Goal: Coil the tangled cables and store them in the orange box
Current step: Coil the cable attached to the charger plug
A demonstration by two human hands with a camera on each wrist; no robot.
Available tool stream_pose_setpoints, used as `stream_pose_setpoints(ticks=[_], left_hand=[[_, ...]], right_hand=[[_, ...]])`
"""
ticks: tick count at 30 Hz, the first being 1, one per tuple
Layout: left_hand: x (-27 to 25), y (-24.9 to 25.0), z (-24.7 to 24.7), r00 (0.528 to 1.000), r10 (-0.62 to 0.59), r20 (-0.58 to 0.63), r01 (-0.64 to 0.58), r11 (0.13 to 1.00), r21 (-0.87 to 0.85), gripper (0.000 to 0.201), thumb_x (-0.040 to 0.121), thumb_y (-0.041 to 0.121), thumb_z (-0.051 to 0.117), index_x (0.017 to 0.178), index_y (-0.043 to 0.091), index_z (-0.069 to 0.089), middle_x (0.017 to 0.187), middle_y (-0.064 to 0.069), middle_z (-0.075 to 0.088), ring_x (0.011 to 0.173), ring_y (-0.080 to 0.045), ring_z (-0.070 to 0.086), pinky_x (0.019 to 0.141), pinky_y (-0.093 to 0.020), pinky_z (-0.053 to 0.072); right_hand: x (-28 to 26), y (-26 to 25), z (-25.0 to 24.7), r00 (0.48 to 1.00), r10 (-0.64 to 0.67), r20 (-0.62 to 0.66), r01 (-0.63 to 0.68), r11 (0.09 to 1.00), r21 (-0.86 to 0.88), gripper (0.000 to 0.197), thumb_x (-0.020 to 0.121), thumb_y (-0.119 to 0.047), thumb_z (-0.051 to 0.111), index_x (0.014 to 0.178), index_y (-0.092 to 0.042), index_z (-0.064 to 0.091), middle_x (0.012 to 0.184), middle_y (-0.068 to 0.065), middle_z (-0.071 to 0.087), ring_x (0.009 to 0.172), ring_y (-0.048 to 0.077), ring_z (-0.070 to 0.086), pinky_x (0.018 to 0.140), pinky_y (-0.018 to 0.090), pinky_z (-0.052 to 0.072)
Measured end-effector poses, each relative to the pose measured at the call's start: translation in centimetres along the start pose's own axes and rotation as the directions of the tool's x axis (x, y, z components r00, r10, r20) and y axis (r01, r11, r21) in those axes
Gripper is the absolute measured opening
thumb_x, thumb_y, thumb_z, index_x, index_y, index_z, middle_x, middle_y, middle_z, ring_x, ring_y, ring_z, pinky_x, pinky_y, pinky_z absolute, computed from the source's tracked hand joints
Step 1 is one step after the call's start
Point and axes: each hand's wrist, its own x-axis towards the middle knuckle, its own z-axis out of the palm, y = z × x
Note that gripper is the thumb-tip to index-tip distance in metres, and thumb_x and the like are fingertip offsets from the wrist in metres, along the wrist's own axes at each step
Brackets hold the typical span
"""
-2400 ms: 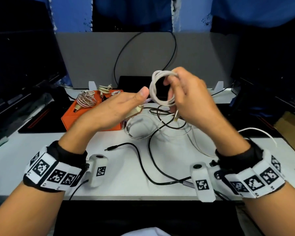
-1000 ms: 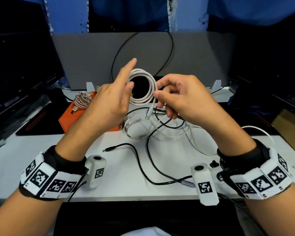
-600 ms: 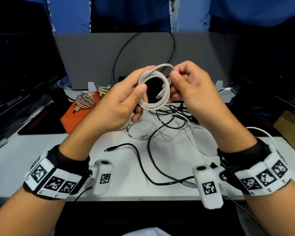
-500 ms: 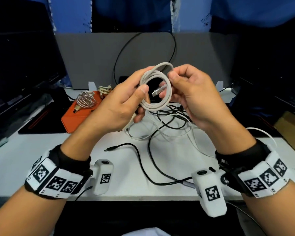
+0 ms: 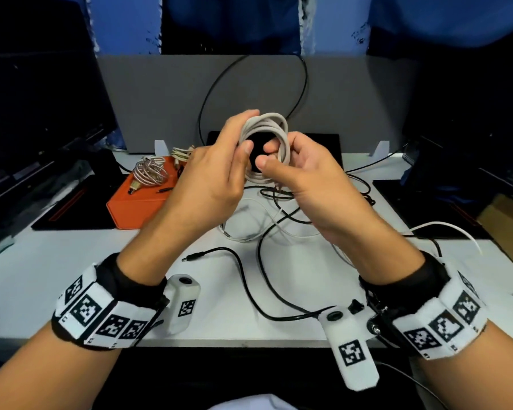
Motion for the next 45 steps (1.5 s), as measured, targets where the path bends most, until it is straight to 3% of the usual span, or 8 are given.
stream_pose_setpoints(ticks=[3, 8, 14, 18, 27, 32, 39, 45], left_hand=[[0.2, -0.3, -0.1, 1.0, 0.006, -0.003, -0.006, 0.999, 0.047, 0.04, 0.111, 0.033, 0.037, 0.151, 0.029, 0.04, 0.073, 0.003, 0.065, 0.064, -0.012, 0.063, 0.067, -0.044, 0.05], [0.9, -1.8, -0.8, 0.999, -0.01, -0.037, 0.012, 0.999, 0.038, 0.034, 0.111, 0.031, 0.038, 0.144, 0.027, 0.046, 0.074, 0.005, 0.065, 0.062, -0.013, 0.062, 0.068, -0.045, 0.052], [1.1, -1.1, 0.7, 0.987, -0.162, -0.01, 0.139, 0.876, -0.462, 0.019, 0.113, 0.019, 0.035, 0.122, 0.014, 0.051, 0.075, 0.005, 0.066, 0.058, -0.02, 0.065, 0.057, -0.029, 0.054], [1.4, -1.8, 0.2, 0.975, -0.204, 0.088, 0.216, 0.786, -0.579, 0.028, 0.112, 0.022, 0.039, 0.133, 0.006, 0.049, 0.092, -0.004, 0.075, 0.092, -0.02, 0.074, 0.086, -0.035, 0.058], [1.6, -2.2, -0.4, 0.944, -0.305, 0.125, 0.296, 0.619, -0.728, 0.02, 0.103, 0.014, 0.059, 0.122, 0.009, 0.056, 0.095, -0.009, 0.079, 0.084, -0.024, 0.075, 0.072, -0.032, 0.058], [1.5, -2.4, 1.4, 0.926, -0.36, 0.115, 0.323, 0.595, -0.736, 0.02, 0.102, 0.013, 0.061, 0.119, 0.008, 0.054, 0.105, -0.014, 0.078, 0.096, -0.033, 0.074, 0.071, -0.038, 0.057], [1.6, -2.5, 2.0, 0.928, -0.369, 0.039, 0.305, 0.698, -0.648, 0.034, 0.097, 0.016, 0.059, 0.131, 0.018, 0.056, 0.128, -0.005, 0.067, 0.118, -0.021, 0.066, 0.097, -0.04, 0.055], [-0.1, -0.4, 2.8, 0.951, -0.258, -0.168, 0.089, 0.752, -0.653, 0.042, 0.099, 0.028, 0.067, 0.136, 0.018, 0.05, 0.129, -0.008, 0.066, 0.115, -0.024, 0.069, 0.091, -0.054, 0.058]], right_hand=[[0.3, 0.3, -0.8, 0.996, -0.09, 0.014, 0.087, 0.886, -0.455, 0.011, 0.104, -0.024, 0.058, 0.114, -0.019, 0.062, 0.091, -0.007, 0.067, 0.08, 0.008, 0.066, 0.078, 0.031, 0.053], [0.6, -0.4, -2.5, 0.977, 0.012, 0.213, 0.124, 0.781, -0.613, 0.031, 0.111, -0.022, 0.039, 0.087, -0.01, 0.055, 0.065, 0.001, 0.066, 0.061, 0.018, 0.073, 0.07, 0.046, 0.06], [1.0, 1.1, -1.0, 0.994, 0.087, 0.064, -0.071, 0.974, -0.217, 0.034, 0.113, -0.026, 0.037, 0.109, -0.011, 0.068, 0.097, 0.006, 0.08, 0.093, 0.023, 0.078, 0.098, 0.049, 0.057], [0.8, 0.8, -0.7, 0.963, 0.206, 0.173, -0.237, 0.955, 0.18, 0.035, 0.113, -0.034, 0.036, 0.127, -0.02, 0.065, 0.116, 0.015, 0.076, 0.101, 0.034, 0.076, 0.094, 0.044, 0.06], [1.1, 2.0, -0.2, 0.955, 0.24, 0.175, -0.284, 0.91, 0.303, 0.044, 0.112, -0.041, 0.035, 0.132, -0.016, 0.066, 0.091, 0.01, 0.073, 0.089, 0.028, 0.073, 0.095, 0.05, 0.057], [1.1, 2.6, 0.5, 0.95, 0.299, 0.087, -0.309, 0.876, 0.371, 0.042, 0.112, -0.041, 0.035, 0.122, -0.018, 0.069, 0.109, 0.019, 0.073, 0.094, 0.031, 0.071, 0.064, 0.036, 0.06], [0.9, 2.7, 0.9, 0.965, 0.262, 0.02, -0.259, 0.936, 0.24, 0.036, 0.112, -0.026, 0.042, 0.115, -0.004, 0.071, 0.107, 0.012, 0.077, 0.088, 0.017, 0.068, 0.079, 0.032, 0.052], [-0.8, 2.0, 2.8, 0.927, 0.332, 0.173, -0.374, 0.855, 0.36, 0.038, 0.113, -0.037, 0.039, 0.122, -0.008, 0.062, 0.071, 0.0, 0.068, 0.058, 0.022, 0.066, 0.049, 0.031, 0.055]])
